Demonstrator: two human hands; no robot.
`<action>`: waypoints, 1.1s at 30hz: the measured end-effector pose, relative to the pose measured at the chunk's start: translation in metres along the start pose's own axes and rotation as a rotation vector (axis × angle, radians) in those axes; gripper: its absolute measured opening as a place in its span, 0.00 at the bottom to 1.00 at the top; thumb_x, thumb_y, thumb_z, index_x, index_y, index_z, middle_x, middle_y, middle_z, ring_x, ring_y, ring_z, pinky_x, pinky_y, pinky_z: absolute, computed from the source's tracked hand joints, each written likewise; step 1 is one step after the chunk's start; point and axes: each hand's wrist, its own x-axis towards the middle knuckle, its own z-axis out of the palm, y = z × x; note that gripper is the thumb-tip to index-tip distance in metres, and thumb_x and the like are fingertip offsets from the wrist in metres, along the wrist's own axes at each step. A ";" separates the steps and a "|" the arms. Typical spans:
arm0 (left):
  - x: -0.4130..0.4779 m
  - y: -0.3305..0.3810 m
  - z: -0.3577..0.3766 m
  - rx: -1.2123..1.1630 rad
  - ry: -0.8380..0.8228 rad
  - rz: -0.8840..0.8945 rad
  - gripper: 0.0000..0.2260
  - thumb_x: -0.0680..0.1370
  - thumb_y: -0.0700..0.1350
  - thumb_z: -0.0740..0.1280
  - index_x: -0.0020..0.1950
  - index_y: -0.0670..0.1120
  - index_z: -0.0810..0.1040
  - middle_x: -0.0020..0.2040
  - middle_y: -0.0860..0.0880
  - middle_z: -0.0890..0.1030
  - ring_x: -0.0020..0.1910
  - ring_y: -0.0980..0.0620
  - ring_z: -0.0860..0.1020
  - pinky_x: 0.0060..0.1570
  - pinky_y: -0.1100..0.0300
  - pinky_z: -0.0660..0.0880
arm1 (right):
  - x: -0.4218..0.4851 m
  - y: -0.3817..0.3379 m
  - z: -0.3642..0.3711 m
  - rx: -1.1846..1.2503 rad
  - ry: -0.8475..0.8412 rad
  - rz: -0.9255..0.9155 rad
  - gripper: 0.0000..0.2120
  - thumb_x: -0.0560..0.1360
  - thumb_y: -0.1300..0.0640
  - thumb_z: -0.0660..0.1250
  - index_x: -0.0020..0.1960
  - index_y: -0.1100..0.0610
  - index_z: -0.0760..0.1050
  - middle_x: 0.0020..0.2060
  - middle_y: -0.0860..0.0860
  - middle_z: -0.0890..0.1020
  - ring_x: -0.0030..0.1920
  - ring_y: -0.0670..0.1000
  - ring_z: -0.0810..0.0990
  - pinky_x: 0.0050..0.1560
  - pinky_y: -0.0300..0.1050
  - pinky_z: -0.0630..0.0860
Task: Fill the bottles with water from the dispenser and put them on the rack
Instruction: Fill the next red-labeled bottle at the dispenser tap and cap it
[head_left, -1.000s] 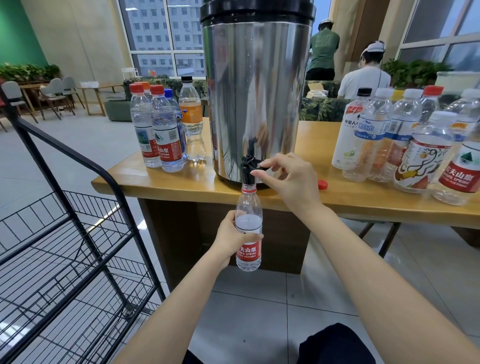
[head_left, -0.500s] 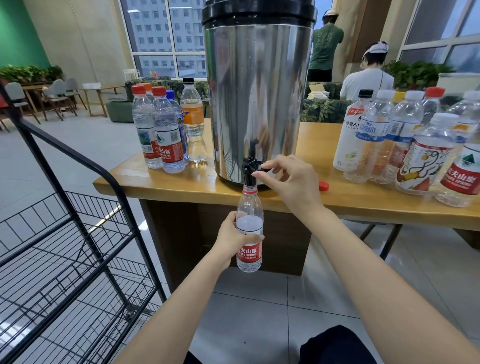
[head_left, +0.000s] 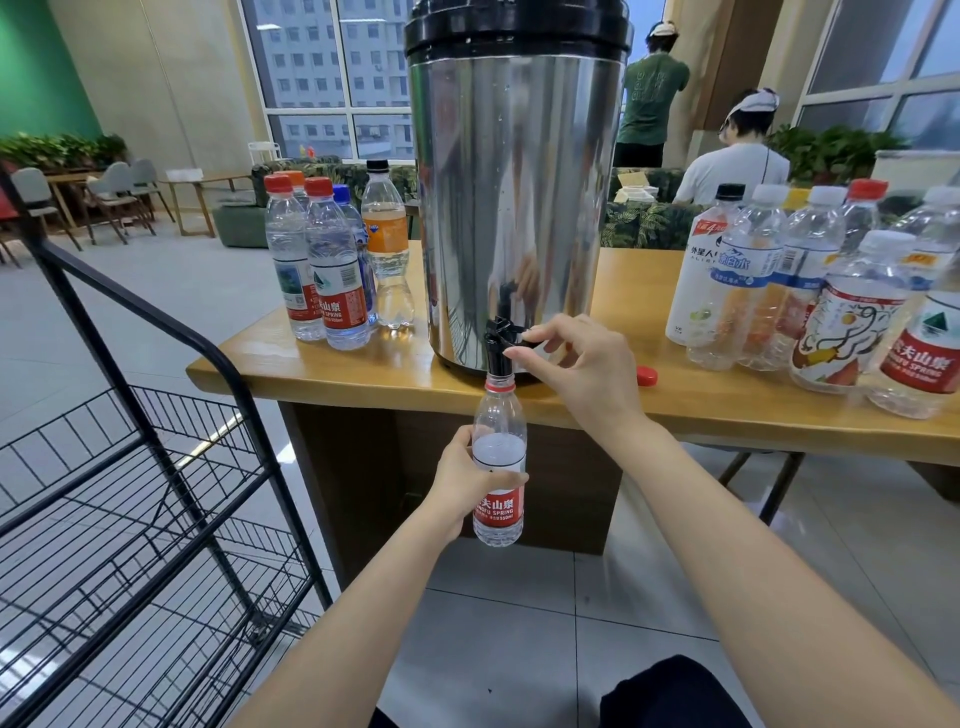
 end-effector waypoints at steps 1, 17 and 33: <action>0.000 0.000 0.000 0.002 0.002 -0.002 0.31 0.67 0.40 0.79 0.66 0.50 0.70 0.63 0.49 0.76 0.63 0.48 0.74 0.64 0.45 0.73 | 0.000 0.000 0.000 0.001 0.001 -0.002 0.18 0.72 0.41 0.67 0.48 0.56 0.82 0.41 0.48 0.82 0.41 0.45 0.77 0.37 0.45 0.77; 0.003 -0.003 0.000 0.014 0.011 0.011 0.31 0.67 0.41 0.80 0.65 0.50 0.70 0.62 0.50 0.77 0.63 0.49 0.75 0.63 0.46 0.74 | -0.001 -0.004 0.000 0.003 0.004 -0.002 0.17 0.72 0.42 0.68 0.48 0.56 0.81 0.41 0.49 0.82 0.40 0.46 0.78 0.37 0.41 0.76; 0.004 -0.002 0.000 0.011 0.009 0.011 0.30 0.67 0.40 0.79 0.65 0.49 0.71 0.61 0.50 0.77 0.59 0.51 0.74 0.59 0.50 0.73 | -0.001 -0.002 0.000 -0.016 0.000 -0.015 0.16 0.73 0.44 0.70 0.48 0.57 0.81 0.41 0.49 0.82 0.40 0.45 0.77 0.37 0.37 0.73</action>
